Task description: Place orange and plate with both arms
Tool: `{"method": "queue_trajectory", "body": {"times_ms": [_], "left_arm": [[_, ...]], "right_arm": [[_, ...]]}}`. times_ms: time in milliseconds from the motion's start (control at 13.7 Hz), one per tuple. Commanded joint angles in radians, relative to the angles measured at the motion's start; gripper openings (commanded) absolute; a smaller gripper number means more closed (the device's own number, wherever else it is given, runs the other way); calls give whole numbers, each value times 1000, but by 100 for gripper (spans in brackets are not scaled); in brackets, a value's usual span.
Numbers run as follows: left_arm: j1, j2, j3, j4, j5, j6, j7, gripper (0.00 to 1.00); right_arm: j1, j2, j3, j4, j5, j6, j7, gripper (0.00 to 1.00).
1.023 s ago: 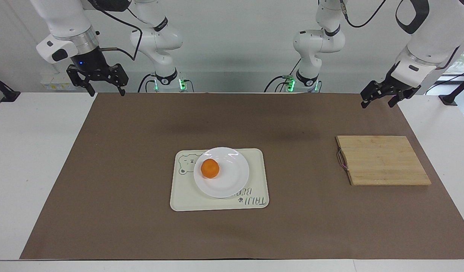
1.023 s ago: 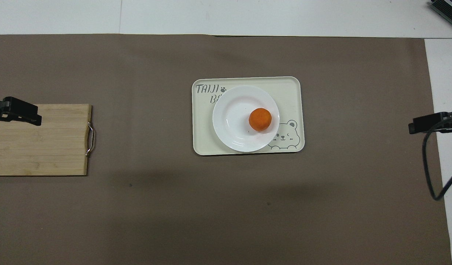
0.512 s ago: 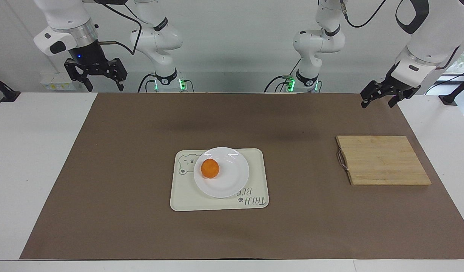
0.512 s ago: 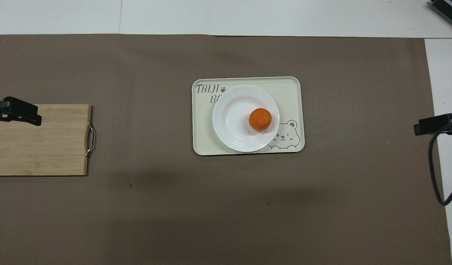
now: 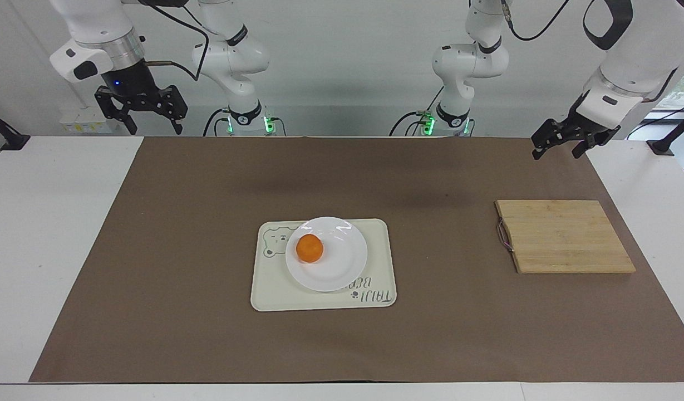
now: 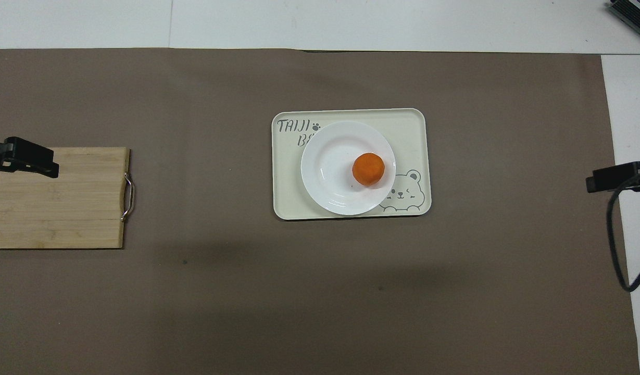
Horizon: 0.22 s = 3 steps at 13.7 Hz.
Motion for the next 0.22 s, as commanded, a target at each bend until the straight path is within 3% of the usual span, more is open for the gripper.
{"method": "queue_trajectory", "body": {"times_ms": [0,146], "left_arm": [[5,8,0,20,-5,-21,-8,100],[5,8,0,20,-5,-21,-8,100]], "right_arm": [[-8,-6,9,1,-23,-18,-17,100],[-8,-7,9,-1,-23,-18,-16,100]]}}
